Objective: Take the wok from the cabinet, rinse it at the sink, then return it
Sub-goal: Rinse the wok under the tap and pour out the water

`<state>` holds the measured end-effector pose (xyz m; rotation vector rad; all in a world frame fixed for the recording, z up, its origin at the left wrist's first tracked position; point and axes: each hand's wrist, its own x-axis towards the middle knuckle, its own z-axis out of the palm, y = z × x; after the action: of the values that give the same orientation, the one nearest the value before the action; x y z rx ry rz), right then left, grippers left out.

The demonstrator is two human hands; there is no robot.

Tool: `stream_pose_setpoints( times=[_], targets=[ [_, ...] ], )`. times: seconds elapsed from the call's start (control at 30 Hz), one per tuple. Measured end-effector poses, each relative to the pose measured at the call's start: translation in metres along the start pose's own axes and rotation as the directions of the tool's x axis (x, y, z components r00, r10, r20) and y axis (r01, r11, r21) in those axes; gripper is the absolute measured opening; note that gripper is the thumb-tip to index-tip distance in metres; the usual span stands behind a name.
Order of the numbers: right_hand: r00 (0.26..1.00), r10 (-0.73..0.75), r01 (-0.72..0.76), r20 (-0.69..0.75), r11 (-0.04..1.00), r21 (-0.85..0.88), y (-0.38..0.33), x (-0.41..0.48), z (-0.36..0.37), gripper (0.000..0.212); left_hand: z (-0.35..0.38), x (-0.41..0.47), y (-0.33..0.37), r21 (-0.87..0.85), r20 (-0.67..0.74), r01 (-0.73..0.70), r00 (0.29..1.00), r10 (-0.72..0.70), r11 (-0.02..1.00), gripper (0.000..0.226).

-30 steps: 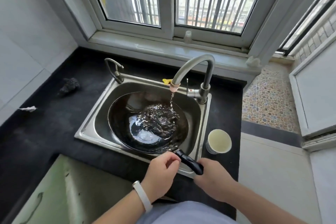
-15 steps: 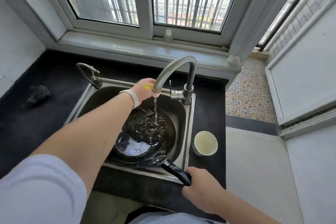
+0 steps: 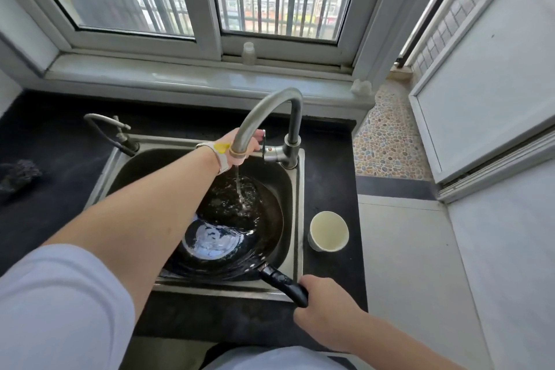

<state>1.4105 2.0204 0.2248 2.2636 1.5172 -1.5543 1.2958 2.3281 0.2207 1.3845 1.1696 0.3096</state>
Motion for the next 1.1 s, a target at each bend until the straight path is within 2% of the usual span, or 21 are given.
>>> stream_pose_setpoints(
  times=[0.13, 0.23, 0.3, 0.37, 0.4, 0.5, 0.63, 0.7, 0.77, 0.83, 0.93, 1.03, 1.1],
  targets=[
    [1.000, -0.021, 0.021, 0.003, 1.000, -0.012, -0.002, 0.000, -0.001, 0.009, -0.001, -0.002, 0.000, -0.024, 0.041, 0.016, 0.999, -0.015, 1.000, 0.051],
    [0.999, -0.035, 0.035, -0.002, 0.999, -0.030, -0.002, -0.001, -0.002, 0.011, -0.004, -0.015, 0.000, 0.022, 0.065, -0.020, 0.998, 0.018, 1.000, 0.051],
    [0.999, -0.035, 0.035, -0.001, 0.998, -0.045, -0.001, -0.002, -0.002, 0.014, -0.008, -0.025, -0.001, 0.104, 0.026, -0.054, 0.998, 0.051, 0.993, 0.036],
    [0.999, -0.037, 0.036, -0.006, 0.997, -0.069, 0.001, -0.003, -0.001, 0.010, -0.016, -0.037, -0.008, 0.156, -0.049, -0.048, 0.997, 0.056, 0.987, 0.013],
    [0.999, -0.038, 0.037, -0.010, 0.996, -0.080, 0.002, -0.003, 0.000, 0.007, -0.019, -0.043, -0.014, 0.146, -0.108, -0.030, 0.993, 0.046, 0.989, 0.011],
    [0.999, -0.049, 0.049, 0.002, 0.994, -0.095, 0.004, -0.003, 0.001, 0.010, -0.026, -0.076, -0.037, -0.004, -0.290, 0.100, 0.952, -0.097, 0.995, 0.027],
    [0.997, -0.069, 0.070, 0.017, 0.992, -0.104, 0.004, -0.003, 0.002, 0.007, -0.003, -0.160, -0.063, -0.151, -0.350, 0.098, 0.926, -0.145, 0.984, 0.020],
    [0.998, -0.065, 0.067, 0.026, 0.993, -0.097, 0.005, -0.001, 0.002, 0.011, 0.021, -0.199, -0.080, -0.246, -0.282, 0.126, 0.939, -0.196, 0.961, 0.021],
    [0.998, -0.066, 0.067, 0.022, 0.993, -0.095, 0.006, 0.000, 0.002, 0.011, 0.048, -0.224, -0.097, -0.339, -0.164, 0.235, 0.939, -0.304, 0.911, 0.020],
    [0.997, -0.074, 0.074, 0.008, 0.993, -0.095, 0.005, 0.002, 0.003, 0.008, 0.074, -0.234, -0.112, -0.345, -0.054, 0.370, 0.910, -0.412, 0.862, 0.019],
    [0.995, -0.101, 0.098, -0.016, 0.990, -0.106, 0.003, 0.006, 0.004, 0.007, 0.104, -0.233, -0.127, -0.276, 0.056, 0.538, 0.836, -0.546, 0.796, 0.032],
    [0.990, -0.141, 0.138, -0.025, 0.986, -0.095, -0.005, 0.008, 0.006, 0.013, 0.124, -0.228, -0.132, -0.370, 0.112, 0.551, 0.825, -0.553, 0.748, 0.045],
    [0.986, -0.164, 0.163, -0.014, 0.984, -0.072, -0.010, 0.008, 0.009, 0.008, 0.130, -0.225, -0.131, -0.533, 0.128, 0.494, 0.850, -0.512, 0.687, 0.038]
  ],
)
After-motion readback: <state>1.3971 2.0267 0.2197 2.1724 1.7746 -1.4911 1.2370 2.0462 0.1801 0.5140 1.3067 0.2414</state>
